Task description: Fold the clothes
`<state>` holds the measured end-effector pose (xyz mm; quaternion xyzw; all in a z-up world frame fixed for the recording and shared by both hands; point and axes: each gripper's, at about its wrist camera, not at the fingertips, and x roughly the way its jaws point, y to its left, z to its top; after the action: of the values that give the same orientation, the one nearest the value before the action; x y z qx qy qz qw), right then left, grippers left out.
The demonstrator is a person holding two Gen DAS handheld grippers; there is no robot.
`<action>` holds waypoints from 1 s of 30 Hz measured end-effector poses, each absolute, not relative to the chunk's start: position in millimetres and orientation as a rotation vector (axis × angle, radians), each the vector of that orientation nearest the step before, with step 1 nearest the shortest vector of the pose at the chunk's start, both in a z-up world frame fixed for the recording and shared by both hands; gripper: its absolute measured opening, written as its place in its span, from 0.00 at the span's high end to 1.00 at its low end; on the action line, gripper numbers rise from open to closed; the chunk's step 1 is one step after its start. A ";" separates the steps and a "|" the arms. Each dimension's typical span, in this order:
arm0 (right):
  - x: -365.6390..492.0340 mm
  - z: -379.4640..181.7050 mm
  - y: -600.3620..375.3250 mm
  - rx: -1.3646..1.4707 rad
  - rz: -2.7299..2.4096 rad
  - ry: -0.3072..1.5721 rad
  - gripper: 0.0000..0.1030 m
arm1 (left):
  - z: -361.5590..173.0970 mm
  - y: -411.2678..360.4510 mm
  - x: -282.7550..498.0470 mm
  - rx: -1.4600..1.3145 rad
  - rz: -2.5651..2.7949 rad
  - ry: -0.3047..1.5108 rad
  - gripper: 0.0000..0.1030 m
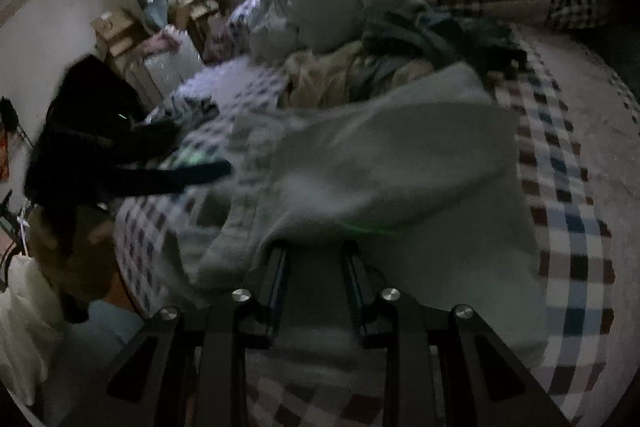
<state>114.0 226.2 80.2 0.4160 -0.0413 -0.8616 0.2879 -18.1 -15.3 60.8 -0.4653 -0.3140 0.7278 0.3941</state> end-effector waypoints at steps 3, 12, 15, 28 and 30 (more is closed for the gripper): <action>111.9 86.2 226.8 1.071 -2.306 -0.134 0.72 | 52.9 -4.3 -34.4 -1.216 1.779 -0.824 0.19; 107.0 85.3 226.3 1.010 -2.311 -0.157 0.71 | 43.7 -2.4 -64.9 -1.247 1.794 -0.969 0.92; 107.9 88.5 221.9 0.995 -2.319 -0.129 0.70 | 50.0 -7.8 -67.0 -1.222 1.844 -0.952 0.94; 96.8 89.7 195.3 1.014 -2.365 0.041 0.69 | 53.4 -73.3 -88.5 -1.105 2.051 -1.053 0.95; 90.0 87.9 198.6 1.031 -2.384 0.033 0.70 | 59.1 -70.1 -79.6 -1.060 2.026 -1.034 0.95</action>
<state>90.0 198.6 87.9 0.3825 0.0124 -0.8839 0.2687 -79.6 -70.1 59.1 -0.4014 -0.3917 0.7674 0.3107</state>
